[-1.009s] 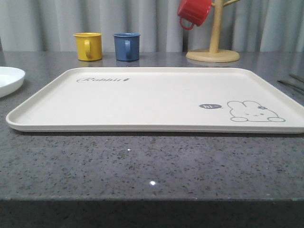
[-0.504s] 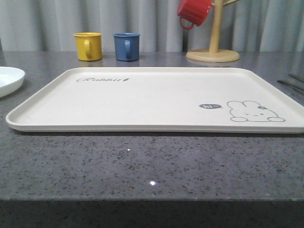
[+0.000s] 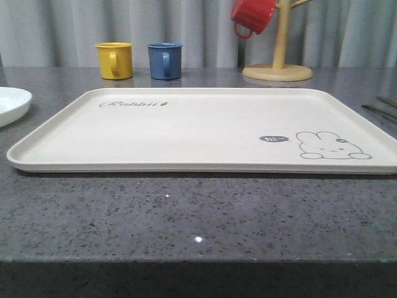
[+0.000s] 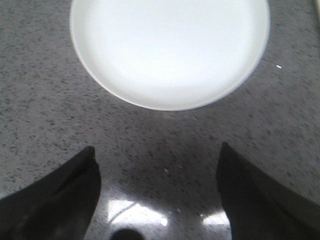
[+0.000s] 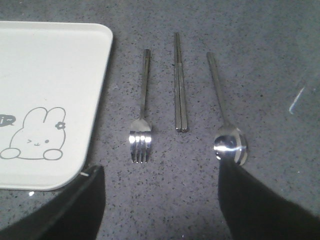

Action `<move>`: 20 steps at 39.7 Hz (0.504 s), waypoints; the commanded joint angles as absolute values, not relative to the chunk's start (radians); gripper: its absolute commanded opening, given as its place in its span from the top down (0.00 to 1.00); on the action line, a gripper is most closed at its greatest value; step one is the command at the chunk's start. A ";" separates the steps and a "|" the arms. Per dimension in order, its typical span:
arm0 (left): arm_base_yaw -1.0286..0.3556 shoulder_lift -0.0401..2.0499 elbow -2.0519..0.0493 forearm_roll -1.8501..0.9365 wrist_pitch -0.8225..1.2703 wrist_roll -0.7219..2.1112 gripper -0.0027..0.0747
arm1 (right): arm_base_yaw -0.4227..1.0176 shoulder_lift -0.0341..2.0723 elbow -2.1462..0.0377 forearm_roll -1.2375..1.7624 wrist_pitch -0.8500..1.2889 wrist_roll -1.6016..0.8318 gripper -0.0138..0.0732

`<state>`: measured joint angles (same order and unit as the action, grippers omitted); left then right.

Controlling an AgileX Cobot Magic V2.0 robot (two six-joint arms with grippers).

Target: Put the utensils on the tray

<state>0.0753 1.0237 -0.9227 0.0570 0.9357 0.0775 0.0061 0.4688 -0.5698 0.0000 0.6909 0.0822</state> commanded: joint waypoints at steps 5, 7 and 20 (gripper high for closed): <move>0.317 1.202 -1.062 -0.164 0.851 0.185 0.35 | 0.001 0.481 -0.604 0.000 0.627 0.081 0.26; 0.358 1.258 -1.077 -0.251 0.822 0.218 0.35 | 0.001 0.481 -0.604 0.000 0.627 0.081 0.26; 0.389 1.501 -1.138 -0.421 0.697 0.284 0.35 | 0.001 0.481 -0.604 0.000 0.627 0.081 0.26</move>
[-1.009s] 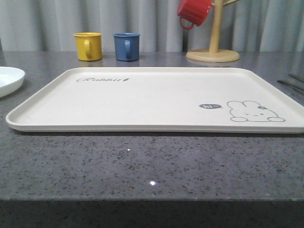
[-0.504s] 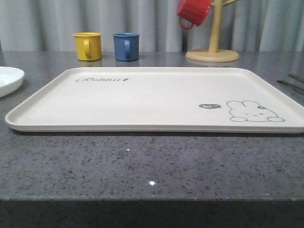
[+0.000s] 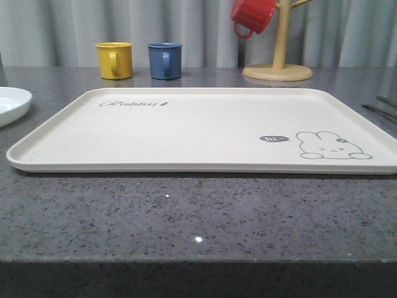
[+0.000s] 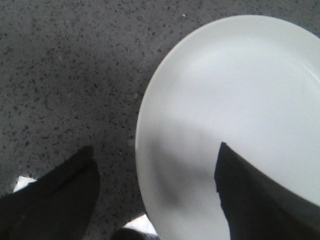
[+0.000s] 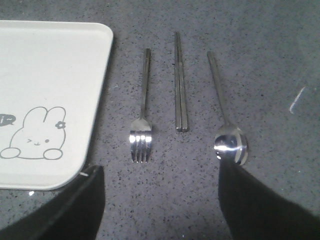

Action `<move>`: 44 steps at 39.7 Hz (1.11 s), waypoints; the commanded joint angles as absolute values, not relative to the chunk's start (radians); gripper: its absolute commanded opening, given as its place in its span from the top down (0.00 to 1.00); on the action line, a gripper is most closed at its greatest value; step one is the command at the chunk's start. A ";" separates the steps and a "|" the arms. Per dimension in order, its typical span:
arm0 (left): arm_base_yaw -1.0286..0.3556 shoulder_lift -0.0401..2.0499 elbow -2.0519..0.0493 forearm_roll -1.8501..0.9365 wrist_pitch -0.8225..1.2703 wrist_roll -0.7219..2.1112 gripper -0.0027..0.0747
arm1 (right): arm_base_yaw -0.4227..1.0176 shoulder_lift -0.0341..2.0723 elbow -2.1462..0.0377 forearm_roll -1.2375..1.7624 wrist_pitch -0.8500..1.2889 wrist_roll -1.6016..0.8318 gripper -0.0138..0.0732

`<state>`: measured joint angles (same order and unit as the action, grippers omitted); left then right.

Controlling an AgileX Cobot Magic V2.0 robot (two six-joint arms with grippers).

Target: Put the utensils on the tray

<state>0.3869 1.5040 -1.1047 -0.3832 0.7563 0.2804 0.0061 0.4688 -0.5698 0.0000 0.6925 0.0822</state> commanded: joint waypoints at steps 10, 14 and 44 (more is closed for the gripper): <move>0.389 1.558 -1.138 -0.421 0.680 0.307 0.38 | 0.001 0.481 -0.604 0.000 0.627 0.081 0.26; 0.389 1.558 -1.138 -0.421 0.680 0.310 0.48 | 0.001 0.481 -0.604 0.000 0.627 0.081 0.26; 0.338 1.470 -1.268 -0.449 0.783 0.325 0.99 | 0.001 0.481 -0.604 0.000 0.627 0.081 0.26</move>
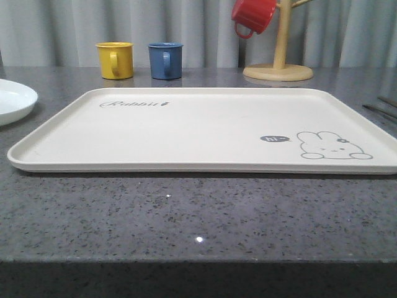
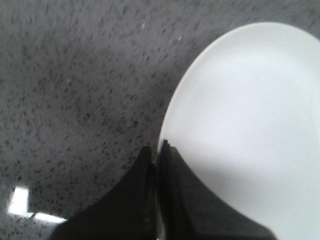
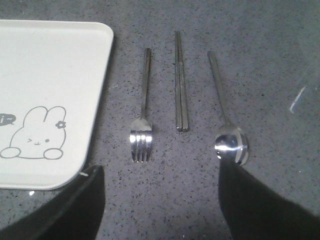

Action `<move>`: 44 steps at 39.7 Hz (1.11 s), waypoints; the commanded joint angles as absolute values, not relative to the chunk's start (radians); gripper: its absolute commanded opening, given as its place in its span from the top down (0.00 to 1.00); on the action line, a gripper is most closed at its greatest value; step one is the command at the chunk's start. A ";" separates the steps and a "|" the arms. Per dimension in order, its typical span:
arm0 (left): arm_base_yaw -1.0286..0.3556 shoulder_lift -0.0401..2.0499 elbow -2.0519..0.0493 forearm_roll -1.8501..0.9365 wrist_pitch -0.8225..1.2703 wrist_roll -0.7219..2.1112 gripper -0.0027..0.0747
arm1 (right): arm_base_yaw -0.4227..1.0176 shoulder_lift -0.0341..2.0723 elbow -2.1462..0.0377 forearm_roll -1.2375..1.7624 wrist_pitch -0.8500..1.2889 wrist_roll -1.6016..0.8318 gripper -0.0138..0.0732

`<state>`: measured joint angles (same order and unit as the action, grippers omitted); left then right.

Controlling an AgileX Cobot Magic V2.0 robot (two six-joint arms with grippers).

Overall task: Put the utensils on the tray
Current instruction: 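Carry the white plate onto the tray's end nearest the left gripper and release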

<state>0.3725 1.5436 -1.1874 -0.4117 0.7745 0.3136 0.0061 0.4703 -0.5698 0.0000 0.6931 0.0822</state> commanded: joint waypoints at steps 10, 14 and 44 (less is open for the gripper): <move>0.156 1.448 -1.404 -0.456 0.899 0.346 0.99 | 0.001 0.481 -0.604 0.000 0.627 0.081 0.26; 0.067 1.452 -1.405 -0.456 0.887 0.346 0.99 | 0.001 0.481 -0.604 0.000 0.627 0.081 0.26; -0.239 1.717 -1.405 -0.456 0.861 0.346 0.96 | 0.001 0.481 -0.604 0.000 0.627 0.081 0.26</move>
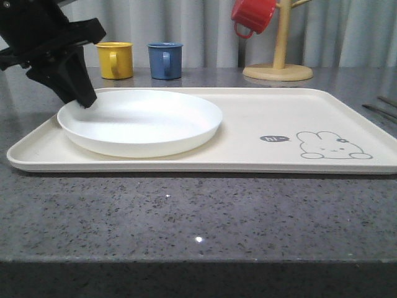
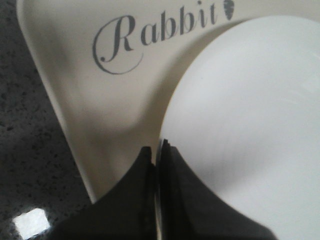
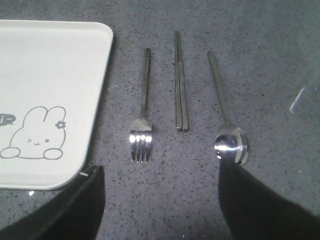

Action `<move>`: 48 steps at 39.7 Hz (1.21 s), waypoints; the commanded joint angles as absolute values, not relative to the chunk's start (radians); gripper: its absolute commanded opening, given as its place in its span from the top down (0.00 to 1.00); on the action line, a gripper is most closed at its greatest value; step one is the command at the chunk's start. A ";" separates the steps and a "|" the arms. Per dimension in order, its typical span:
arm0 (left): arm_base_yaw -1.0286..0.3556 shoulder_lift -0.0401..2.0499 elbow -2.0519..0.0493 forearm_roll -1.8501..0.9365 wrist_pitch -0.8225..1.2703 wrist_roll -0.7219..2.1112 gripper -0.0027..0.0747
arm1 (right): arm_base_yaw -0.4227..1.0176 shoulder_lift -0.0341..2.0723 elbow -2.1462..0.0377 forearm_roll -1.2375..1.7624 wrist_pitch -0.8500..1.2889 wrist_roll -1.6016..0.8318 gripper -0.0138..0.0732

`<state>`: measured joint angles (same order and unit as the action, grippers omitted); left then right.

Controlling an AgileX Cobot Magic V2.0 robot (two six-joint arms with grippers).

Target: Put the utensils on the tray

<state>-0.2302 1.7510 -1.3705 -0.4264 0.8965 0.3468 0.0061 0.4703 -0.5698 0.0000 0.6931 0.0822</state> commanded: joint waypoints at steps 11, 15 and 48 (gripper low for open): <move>-0.239 1.693 -1.408 -0.425 0.863 0.346 0.43 | 0.001 0.481 -0.604 0.000 0.627 0.081 0.26; -0.239 1.658 -1.416 -0.391 0.871 0.346 0.37 | 0.001 0.481 -0.604 0.000 0.627 0.081 0.26; -0.808 0.939 -1.110 0.050 0.725 0.064 0.42 | 0.001 0.481 -0.604 0.000 0.627 0.081 0.26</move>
